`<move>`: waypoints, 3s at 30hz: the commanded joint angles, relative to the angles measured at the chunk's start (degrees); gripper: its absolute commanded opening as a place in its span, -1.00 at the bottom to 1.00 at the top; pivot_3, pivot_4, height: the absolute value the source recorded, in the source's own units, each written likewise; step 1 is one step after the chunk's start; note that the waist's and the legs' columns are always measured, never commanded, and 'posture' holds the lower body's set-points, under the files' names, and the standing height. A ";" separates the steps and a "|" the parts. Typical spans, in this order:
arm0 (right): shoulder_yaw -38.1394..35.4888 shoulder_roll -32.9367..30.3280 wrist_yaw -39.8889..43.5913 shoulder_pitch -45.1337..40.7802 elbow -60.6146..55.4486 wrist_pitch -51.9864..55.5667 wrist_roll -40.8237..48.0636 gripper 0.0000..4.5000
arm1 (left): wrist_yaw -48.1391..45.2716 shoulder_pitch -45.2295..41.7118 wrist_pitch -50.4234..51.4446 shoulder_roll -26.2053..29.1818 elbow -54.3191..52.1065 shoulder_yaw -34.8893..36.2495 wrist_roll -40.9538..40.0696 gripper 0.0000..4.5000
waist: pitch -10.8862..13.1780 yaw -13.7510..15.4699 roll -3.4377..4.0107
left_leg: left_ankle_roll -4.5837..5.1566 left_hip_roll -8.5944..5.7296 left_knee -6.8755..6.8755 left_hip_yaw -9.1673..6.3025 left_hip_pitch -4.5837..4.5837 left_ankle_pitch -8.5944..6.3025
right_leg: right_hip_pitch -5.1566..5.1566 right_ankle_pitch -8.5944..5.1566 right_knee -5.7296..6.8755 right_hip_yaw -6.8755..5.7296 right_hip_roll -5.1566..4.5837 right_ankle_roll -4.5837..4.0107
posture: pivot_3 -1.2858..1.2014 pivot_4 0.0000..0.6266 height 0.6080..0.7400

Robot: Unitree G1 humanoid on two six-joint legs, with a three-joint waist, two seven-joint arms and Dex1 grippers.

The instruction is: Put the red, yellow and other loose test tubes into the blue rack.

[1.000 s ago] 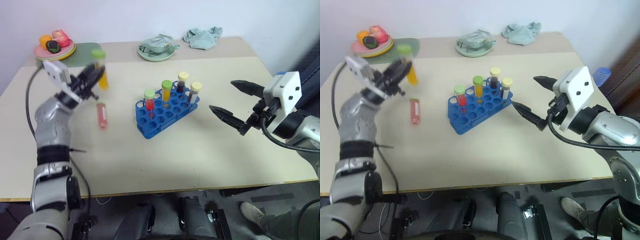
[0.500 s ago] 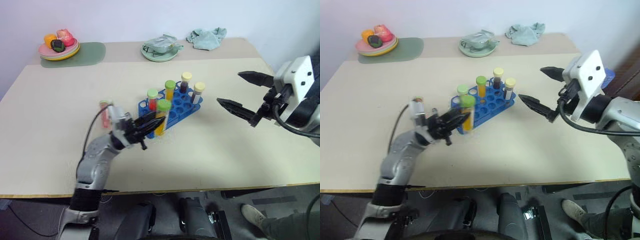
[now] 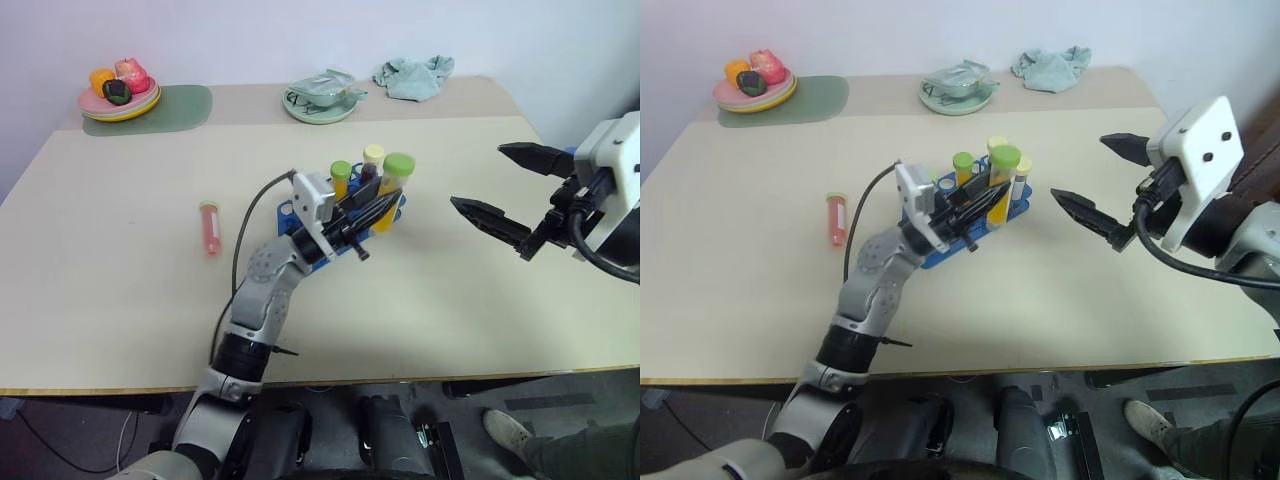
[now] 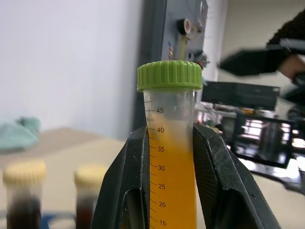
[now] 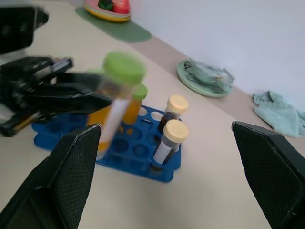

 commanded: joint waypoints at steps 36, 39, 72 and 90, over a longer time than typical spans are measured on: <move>7.14 10.54 -4.19 6.49 -2.85 -11.83 -9.53 1.00 | -3.44 -7.80 -11.73 1.95 20.88 5.87 2.96 -0.69 | -0.01 0.89 0.00 | 0.03 0.00 -0.01 0.00 -0.02 -0.02 | 0.00 0.03 -0.10 -0.01 0.04 0.05 | 0.03 -0.52 1.00; 6.61 10.34 -4.04 8.37 -3.66 -11.37 -9.41 1.00 | -2.59 -8.40 -12.79 1.80 22.38 5.35 4.99 -0.69 | -0.01 0.93 -0.01 | 0.04 0.00 -0.01 0.00 -0.02 -0.02 | 0.01 0.03 -0.11 -0.01 0.04 0.05 | 0.03 -0.52 1.00; -12.14 7.89 -0.39 30.82 -12.18 -4.92 0.21 1.00 | 4.32 -13.31 -16.48 0.64 33.61 4.29 11.97 -0.69 | -0.04 0.82 -0.02 | 0.05 0.00 0.01 0.01 0.03 -0.03 | 0.10 0.07 -0.15 0.02 0.08 0.13 | 0.03 -0.52 1.00; -10.47 4.99 -4.99 26.49 -11.85 -3.82 4.33 1.00 | 7.35 -11.23 -16.05 -1.94 32.02 3.18 12.98 -0.69 | -0.06 0.96 -0.03 | 0.05 0.01 0.01 0.01 0.04 -0.03 | 0.14 0.08 -0.16 0.04 0.06 0.14 | 0.03 -0.52 1.00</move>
